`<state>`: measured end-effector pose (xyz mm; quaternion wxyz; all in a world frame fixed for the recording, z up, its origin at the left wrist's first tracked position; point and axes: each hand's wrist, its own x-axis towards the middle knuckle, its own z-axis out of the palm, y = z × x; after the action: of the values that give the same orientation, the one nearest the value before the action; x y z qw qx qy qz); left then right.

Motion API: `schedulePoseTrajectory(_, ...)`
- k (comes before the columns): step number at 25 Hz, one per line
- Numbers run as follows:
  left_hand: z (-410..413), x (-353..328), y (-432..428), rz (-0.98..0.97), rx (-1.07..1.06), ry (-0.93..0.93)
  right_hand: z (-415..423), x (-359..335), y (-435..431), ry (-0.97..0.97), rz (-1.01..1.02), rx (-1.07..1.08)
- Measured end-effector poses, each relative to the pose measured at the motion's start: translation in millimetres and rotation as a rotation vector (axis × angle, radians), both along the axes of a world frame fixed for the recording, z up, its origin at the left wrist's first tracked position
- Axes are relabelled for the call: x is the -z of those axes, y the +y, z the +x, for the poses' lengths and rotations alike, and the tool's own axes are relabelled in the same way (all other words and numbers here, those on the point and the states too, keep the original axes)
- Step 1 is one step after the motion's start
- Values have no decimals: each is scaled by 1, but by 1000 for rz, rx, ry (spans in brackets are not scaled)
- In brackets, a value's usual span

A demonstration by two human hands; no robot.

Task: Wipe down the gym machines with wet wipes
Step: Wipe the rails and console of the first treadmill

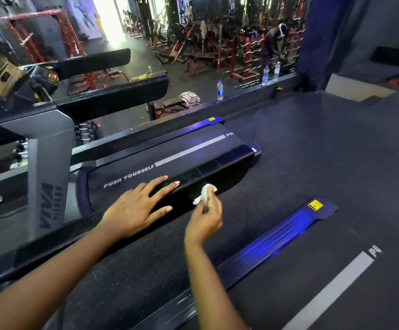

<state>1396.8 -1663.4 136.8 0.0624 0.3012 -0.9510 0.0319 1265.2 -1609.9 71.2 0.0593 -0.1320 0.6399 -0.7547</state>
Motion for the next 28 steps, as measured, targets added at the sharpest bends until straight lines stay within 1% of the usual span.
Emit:
schedulePoseTrajectory(3,1,0,-1,12,8,0,44,0,20,117,-70,-145)
schedulePoseTrajectory(5,2,0,-2,16,11,-5,41,0,33,210,-74,-202)
schedulePoseTrajectory(7,2,0,-1,15,7,-3,5,-4,33,208,-64,-126)
schedulePoseTrajectory(10,1,-2,1,9,-1,5,-65,-16,15,144,-34,35)
schedulePoseTrajectory(12,1,-3,2,8,-6,1,-83,-25,2,145,2,37)
schedulePoseTrajectory(14,1,-2,1,5,-9,0,-71,-32,-4,143,4,4)
schedulePoseTrajectory(17,1,-2,0,18,-11,10,-24,-27,1,141,-20,-76)
schedulePoseTrajectory(20,7,-4,2,57,-26,53,26,-16,17,274,14,-191)
schedulePoseTrajectory(23,29,-7,9,71,-41,107,49,-12,29,244,2,-400)
schedulePoseTrajectory(24,39,-7,10,65,-48,109,49,-13,35,258,5,-485)
schedulePoseTrajectory(25,50,-7,11,58,-52,107,45,-14,40,316,11,-500)
schedulePoseTrajectory(26,59,-7,12,53,-56,100,36,-13,43,336,4,-449)
schedulePoseTrajectory(27,67,-6,12,52,-61,85,23,-9,42,326,3,-335)
schedulePoseTrajectory(28,73,-6,12,49,-64,64,6,-5,40,278,2,-229)
